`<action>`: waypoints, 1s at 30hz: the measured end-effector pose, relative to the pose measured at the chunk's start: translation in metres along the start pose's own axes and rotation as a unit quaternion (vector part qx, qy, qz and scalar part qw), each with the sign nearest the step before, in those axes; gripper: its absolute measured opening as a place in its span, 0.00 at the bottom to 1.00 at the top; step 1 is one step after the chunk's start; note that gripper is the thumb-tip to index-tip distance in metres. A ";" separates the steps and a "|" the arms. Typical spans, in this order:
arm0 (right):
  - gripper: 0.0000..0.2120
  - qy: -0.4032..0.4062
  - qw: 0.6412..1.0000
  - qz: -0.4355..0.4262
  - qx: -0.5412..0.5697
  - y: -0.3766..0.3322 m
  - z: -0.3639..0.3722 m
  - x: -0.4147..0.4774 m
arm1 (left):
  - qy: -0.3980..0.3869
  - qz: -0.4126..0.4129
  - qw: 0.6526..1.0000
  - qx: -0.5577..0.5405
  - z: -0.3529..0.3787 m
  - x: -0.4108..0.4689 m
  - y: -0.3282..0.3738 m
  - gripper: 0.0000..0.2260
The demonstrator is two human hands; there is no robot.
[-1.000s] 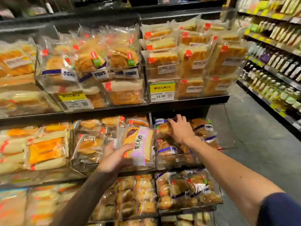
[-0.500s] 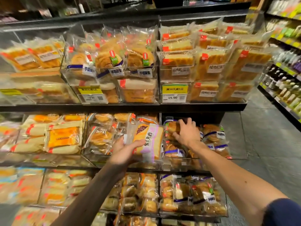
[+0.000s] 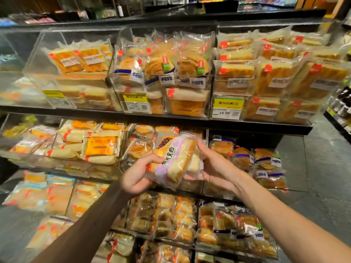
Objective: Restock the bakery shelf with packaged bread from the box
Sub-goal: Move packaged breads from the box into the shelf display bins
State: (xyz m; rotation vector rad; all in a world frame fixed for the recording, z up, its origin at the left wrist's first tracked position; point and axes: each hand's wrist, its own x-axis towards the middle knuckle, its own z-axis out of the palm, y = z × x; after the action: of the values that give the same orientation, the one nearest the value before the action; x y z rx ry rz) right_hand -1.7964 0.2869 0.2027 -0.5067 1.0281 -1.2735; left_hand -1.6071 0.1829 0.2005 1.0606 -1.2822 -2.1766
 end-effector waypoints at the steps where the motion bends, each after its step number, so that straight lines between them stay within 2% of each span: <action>1: 0.23 -0.008 1.000 0.010 0.013 0.002 0.010 0.003 | -0.006 -0.018 0.999 -0.049 -0.007 -0.005 0.004 0.16; 3: 0.22 -0.017 1.000 0.022 0.015 0.009 0.030 0.012 | -0.007 -0.022 0.993 -0.112 -0.028 -0.017 0.010 0.20; 4: 0.21 -0.021 0.999 0.024 0.011 0.014 0.043 0.017 | -0.007 -0.014 0.994 -0.108 -0.039 -0.026 0.013 0.19; 7: 0.19 -0.023 0.999 0.025 0.004 0.030 0.082 0.038 | 0.022 0.026 0.999 0.009 -0.078 -0.059 0.020 0.09; 10: 0.17 -0.021 0.999 0.028 0.002 0.049 0.131 0.062 | 0.094 0.034 0.995 0.002 -0.136 -0.092 0.022 0.07; 11: 0.15 -0.023 0.999 0.031 0.002 0.057 0.150 0.072 | 0.105 0.054 0.993 0.029 -0.160 -0.102 0.020 0.10; 12: 0.13 -0.023 0.999 0.036 0.002 0.066 0.169 0.080 | 0.095 0.063 0.992 0.054 -0.182 -0.111 0.020 0.17; 13: 0.11 -0.025 0.999 0.041 0.000 0.076 0.190 0.089 | 0.116 0.047 0.991 0.053 -0.205 -0.122 0.020 0.22; 14: 0.10 -0.027 0.999 0.046 -0.003 0.087 0.209 0.098 | 0.128 0.022 0.992 0.009 -0.228 -0.129 0.022 0.22; 15: 0.10 -0.027 0.998 0.049 -0.009 0.098 0.229 0.107 | 0.132 0.012 0.991 -0.020 -0.249 -0.138 0.024 0.20; 17: 0.11 -0.025 0.998 0.050 -0.021 0.120 0.267 0.124 | 0.146 0.020 0.989 -0.027 -0.289 -0.157 0.028 0.05; 18: 0.12 -0.022 0.998 0.051 -0.024 0.130 0.284 0.132 | 0.152 0.031 0.988 -0.021 -0.310 -0.168 0.030 0.05; 19: 0.13 -0.020 0.998 0.055 -0.029 0.139 0.301 0.140 | 0.159 0.041 0.986 -0.028 -0.334 -0.176 0.029 0.12; 20: 0.14 -0.020 0.997 0.059 -0.034 0.146 0.317 0.147 | 0.172 0.048 0.984 -0.031 -0.357 -0.183 0.027 0.16; 23: 0.13 -0.021 0.997 0.059 -0.052 0.160 0.358 0.161 | 0.211 0.052 0.975 -0.042 -0.406 -0.200 0.030 0.13; 26: 0.11 -0.028 0.996 0.036 -0.083 0.161 0.386 0.174 | 0.228 0.045 0.972 -0.043 -0.430 -0.209 0.044 0.06; 30: 0.10 -0.013 0.992 0.028 -0.121 0.157 0.411 0.200 | 0.215 0.056 0.972 -0.071 -0.463 -0.208 0.059 0.09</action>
State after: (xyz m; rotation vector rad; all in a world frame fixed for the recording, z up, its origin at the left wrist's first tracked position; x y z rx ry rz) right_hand -1.3736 0.0521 0.2087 -0.6725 1.1745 -1.0947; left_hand -1.1197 0.0296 0.2009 1.2771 -0.9514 -1.7931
